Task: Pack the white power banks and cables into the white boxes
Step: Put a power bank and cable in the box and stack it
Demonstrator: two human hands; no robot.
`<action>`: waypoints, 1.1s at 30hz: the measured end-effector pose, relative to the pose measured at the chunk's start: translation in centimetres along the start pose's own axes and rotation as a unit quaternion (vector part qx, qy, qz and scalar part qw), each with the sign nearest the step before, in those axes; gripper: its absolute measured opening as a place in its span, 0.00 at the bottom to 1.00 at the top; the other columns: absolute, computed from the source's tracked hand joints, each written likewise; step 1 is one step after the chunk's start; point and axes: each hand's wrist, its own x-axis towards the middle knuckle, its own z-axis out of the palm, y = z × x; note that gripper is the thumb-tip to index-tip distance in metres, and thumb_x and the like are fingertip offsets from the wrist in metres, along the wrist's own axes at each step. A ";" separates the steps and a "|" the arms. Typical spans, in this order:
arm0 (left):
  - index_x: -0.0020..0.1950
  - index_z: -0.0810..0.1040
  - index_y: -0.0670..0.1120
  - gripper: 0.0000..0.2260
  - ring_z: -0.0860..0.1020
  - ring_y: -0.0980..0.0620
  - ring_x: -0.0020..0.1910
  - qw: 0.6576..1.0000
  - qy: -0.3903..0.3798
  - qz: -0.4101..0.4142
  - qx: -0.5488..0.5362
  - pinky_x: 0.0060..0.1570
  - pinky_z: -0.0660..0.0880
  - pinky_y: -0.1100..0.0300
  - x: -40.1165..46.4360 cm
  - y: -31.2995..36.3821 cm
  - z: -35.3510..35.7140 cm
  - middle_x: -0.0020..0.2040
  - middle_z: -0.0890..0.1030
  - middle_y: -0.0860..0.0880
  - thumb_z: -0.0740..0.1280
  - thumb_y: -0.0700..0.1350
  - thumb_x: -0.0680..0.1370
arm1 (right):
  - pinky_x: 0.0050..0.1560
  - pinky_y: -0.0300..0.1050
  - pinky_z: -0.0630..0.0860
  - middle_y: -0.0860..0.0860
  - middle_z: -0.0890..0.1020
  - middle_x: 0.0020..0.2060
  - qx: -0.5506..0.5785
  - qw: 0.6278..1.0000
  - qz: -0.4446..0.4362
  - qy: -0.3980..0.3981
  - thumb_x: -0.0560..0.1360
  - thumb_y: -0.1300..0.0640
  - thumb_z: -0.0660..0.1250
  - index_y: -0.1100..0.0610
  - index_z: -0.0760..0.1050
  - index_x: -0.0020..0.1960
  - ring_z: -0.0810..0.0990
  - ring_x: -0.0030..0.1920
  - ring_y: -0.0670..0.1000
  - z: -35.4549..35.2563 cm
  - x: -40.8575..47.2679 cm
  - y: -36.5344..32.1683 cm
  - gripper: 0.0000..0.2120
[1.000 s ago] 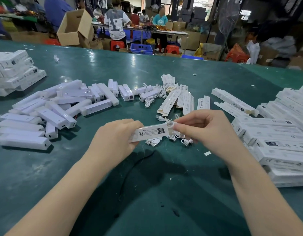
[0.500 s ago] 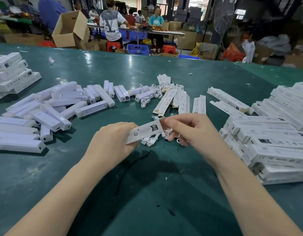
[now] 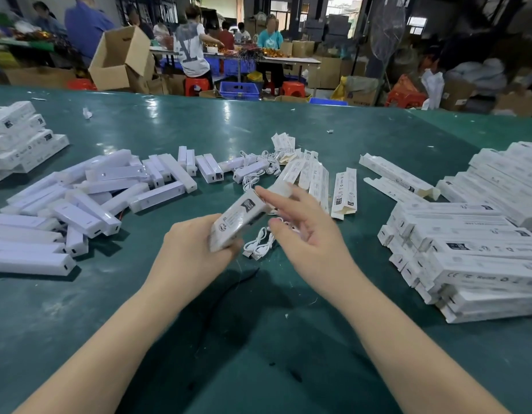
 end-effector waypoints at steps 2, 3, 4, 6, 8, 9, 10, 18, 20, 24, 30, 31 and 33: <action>0.38 0.76 0.52 0.05 0.72 0.57 0.31 1.000 0.010 -0.009 -0.013 0.29 0.66 0.61 0.0 0.0 -0.1 0.32 0.77 0.57 0.71 0.47 0.72 | 0.72 0.45 0.67 0.52 0.74 0.58 0.027 0.998 -0.009 -0.050 0.78 0.63 0.60 0.38 0.69 0.68 0.73 0.63 0.47 0.5 -0.3 0.0 0.26; 0.38 0.76 0.52 0.05 0.72 0.57 0.31 1.000 0.012 -0.009 -0.012 0.29 0.66 0.60 -0.1 0.0 -0.2 0.32 0.77 0.56 0.71 0.47 0.72 | 0.71 0.43 0.67 0.50 0.74 0.59 0.030 0.998 -0.014 -0.062 0.77 0.62 0.59 0.38 0.67 0.70 0.72 0.64 0.45 0.6 -0.5 -0.1 0.27; 0.38 0.75 0.51 0.05 0.72 0.56 0.31 1.000 0.013 -0.009 -0.008 0.29 0.67 0.59 -0.1 0.0 -0.2 0.31 0.76 0.54 0.70 0.46 0.73 | 0.72 0.42 0.67 0.48 0.74 0.63 0.023 0.997 -0.021 -0.068 0.77 0.61 0.59 0.40 0.66 0.72 0.71 0.66 0.44 0.7 -0.6 -0.1 0.28; 0.37 0.74 0.50 0.06 0.71 0.54 0.30 1.000 0.012 -0.008 -0.001 0.30 0.67 0.57 -0.1 -0.1 -0.2 0.29 0.74 0.53 0.68 0.46 0.73 | 0.74 0.47 0.63 0.45 0.69 0.73 -0.011 0.997 -0.042 -0.065 0.76 0.60 0.59 0.46 0.64 0.75 0.64 0.73 0.41 1.0 -0.6 0.2 0.28; 0.37 0.73 0.49 0.06 0.71 0.52 0.31 1.000 0.010 0.000 -0.002 0.30 0.67 0.58 0.0 -0.1 -0.2 0.30 0.75 0.53 0.68 0.45 0.73 | 0.76 0.51 0.61 0.44 0.61 0.77 -0.036 0.995 -0.065 -0.060 0.76 0.61 0.61 0.50 0.61 0.77 0.57 0.76 0.39 1.2 -0.6 0.4 0.30; 0.37 0.73 0.49 0.06 0.72 0.52 0.32 1.000 0.010 0.006 -0.002 0.30 0.68 0.58 0.0 -0.2 -0.3 0.31 0.75 0.52 0.68 0.44 0.73 | 0.76 0.51 0.60 0.43 0.59 0.78 -0.040 0.995 -0.075 -0.061 0.76 0.61 0.62 0.50 0.60 0.77 0.55 0.77 0.39 1.3 -0.7 0.4 0.31; 0.37 0.74 0.49 0.06 0.72 0.52 0.32 1.000 0.012 0.012 -0.004 0.30 0.68 0.59 0.0 -0.2 -0.3 0.31 0.75 0.52 0.68 0.44 0.72 | 0.76 0.50 0.60 0.44 0.59 0.78 -0.042 0.993 -0.089 -0.062 0.76 0.62 0.62 0.48 0.59 0.77 0.55 0.77 0.39 1.3 -0.7 0.4 0.32; 0.37 0.72 0.51 0.08 0.72 0.51 0.34 0.996 0.030 0.062 0.049 0.34 0.70 0.54 -0.2 0.3 -0.4 0.32 0.73 0.53 0.69 0.43 0.72 | 0.62 0.41 0.76 0.47 0.84 0.58 0.200 0.978 -0.030 0.056 0.79 0.56 0.66 0.46 0.79 0.63 0.80 0.61 0.45 1.1 -0.3 0.2 0.13; 0.36 0.68 0.55 0.12 0.71 0.48 0.34 0.994 0.026 0.068 0.087 0.34 0.69 0.55 -0.2 0.5 -0.2 0.32 0.72 0.54 0.69 0.42 0.71 | 0.56 0.40 0.79 0.50 0.87 0.50 0.242 0.967 0.030 0.079 0.77 0.61 0.69 0.50 0.84 0.53 0.84 0.53 0.47 0.9 0.1 0.6 0.09; 0.37 0.66 0.58 0.14 0.71 0.47 0.35 0.991 0.023 0.075 0.104 0.35 0.70 0.55 -0.3 0.9 -0.2 0.32 0.69 0.55 0.69 0.42 0.71 | 0.50 0.38 0.80 0.53 0.87 0.46 0.277 0.954 0.065 0.096 0.76 0.62 0.70 0.53 0.86 0.50 0.85 0.49 0.49 1.0 0.2 1.0 0.07; 0.41 0.77 0.52 0.08 0.70 0.49 0.33 0.993 0.036 0.094 0.069 0.33 0.70 0.56 -0.5 0.9 -0.3 0.32 0.71 0.55 0.71 0.40 0.70 | 0.51 0.42 0.81 0.51 0.87 0.46 0.270 0.957 0.034 0.103 0.71 0.51 0.72 0.54 0.84 0.52 0.86 0.48 0.49 1.3 0.0 0.7 0.12; 0.42 0.78 0.52 0.07 0.70 0.49 0.33 0.992 0.038 0.094 0.072 0.33 0.70 0.56 -0.5 0.9 -0.3 0.32 0.71 0.55 0.71 0.40 0.70 | 0.51 0.42 0.81 0.51 0.87 0.46 0.268 0.957 0.033 0.103 0.70 0.51 0.72 0.54 0.84 0.53 0.86 0.48 0.48 1.3 -0.1 0.6 0.13; 0.43 0.78 0.52 0.06 0.71 0.48 0.34 0.992 0.041 0.091 0.080 0.34 0.72 0.54 -0.4 0.8 -0.2 0.32 0.72 0.55 0.71 0.41 0.70 | 0.50 0.43 0.82 0.51 0.87 0.45 0.263 0.958 0.031 0.110 0.71 0.53 0.72 0.55 0.84 0.53 0.86 0.48 0.49 1.4 -0.1 0.6 0.12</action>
